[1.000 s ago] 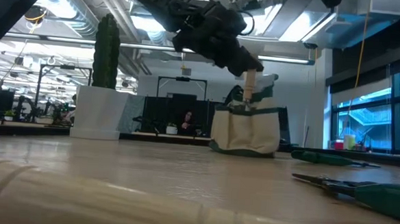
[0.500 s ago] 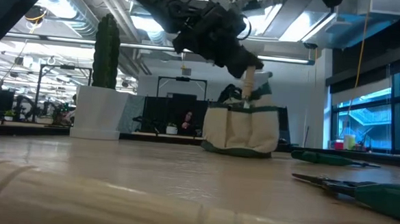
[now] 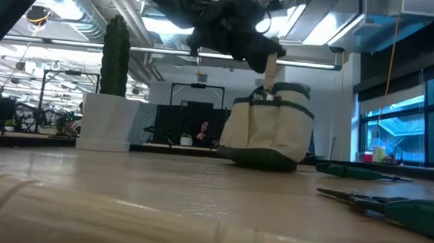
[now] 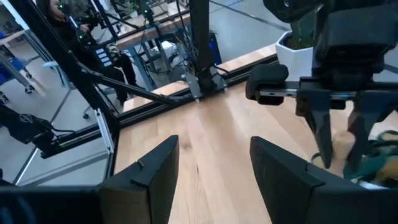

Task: Pick & Place Garden tools in Gardening bag
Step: Put the trowel into the gardening bag

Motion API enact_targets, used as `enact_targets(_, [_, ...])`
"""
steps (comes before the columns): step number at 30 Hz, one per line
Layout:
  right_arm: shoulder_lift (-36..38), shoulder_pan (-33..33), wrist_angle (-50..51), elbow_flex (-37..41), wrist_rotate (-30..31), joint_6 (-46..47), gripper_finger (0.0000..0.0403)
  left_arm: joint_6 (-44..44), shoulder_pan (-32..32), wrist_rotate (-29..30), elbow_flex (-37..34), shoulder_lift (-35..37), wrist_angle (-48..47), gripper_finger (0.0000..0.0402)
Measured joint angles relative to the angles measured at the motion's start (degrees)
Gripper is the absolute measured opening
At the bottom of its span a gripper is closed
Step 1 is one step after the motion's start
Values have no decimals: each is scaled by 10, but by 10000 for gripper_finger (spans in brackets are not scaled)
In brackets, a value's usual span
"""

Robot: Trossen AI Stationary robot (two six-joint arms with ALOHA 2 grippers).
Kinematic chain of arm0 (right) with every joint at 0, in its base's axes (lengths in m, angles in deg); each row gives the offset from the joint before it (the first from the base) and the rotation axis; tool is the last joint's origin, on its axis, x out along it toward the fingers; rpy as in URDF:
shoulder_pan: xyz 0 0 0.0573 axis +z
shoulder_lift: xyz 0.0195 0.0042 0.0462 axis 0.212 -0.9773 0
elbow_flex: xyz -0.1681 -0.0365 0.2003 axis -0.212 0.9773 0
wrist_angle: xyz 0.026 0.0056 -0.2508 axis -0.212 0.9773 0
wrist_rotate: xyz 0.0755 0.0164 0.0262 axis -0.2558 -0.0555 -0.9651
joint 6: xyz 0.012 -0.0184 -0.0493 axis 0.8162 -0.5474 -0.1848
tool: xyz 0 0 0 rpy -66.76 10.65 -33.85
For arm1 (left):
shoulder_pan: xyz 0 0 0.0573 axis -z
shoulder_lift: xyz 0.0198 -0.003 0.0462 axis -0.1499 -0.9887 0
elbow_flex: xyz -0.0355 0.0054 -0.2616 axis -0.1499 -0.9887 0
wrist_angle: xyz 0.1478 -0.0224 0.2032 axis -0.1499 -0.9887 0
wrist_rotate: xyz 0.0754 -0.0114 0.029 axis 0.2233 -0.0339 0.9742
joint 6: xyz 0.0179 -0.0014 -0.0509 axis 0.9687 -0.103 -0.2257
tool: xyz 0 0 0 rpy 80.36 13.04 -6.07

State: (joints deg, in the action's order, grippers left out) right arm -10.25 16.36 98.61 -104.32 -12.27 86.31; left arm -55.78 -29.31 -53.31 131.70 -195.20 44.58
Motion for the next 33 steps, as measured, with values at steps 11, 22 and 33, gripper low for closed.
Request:
enact_targets(11, [1,0,6,0,-1,-8,201,-23,1,17,0,2,-9,59])
enact_targets(22, [1,12,18,0,-4,-9,201,-18,18,70,0,-5,-38,72])
enact_targets(33, [1,12,27,0,-5,-2,201,-43,13,93,0,-5,-46,198])
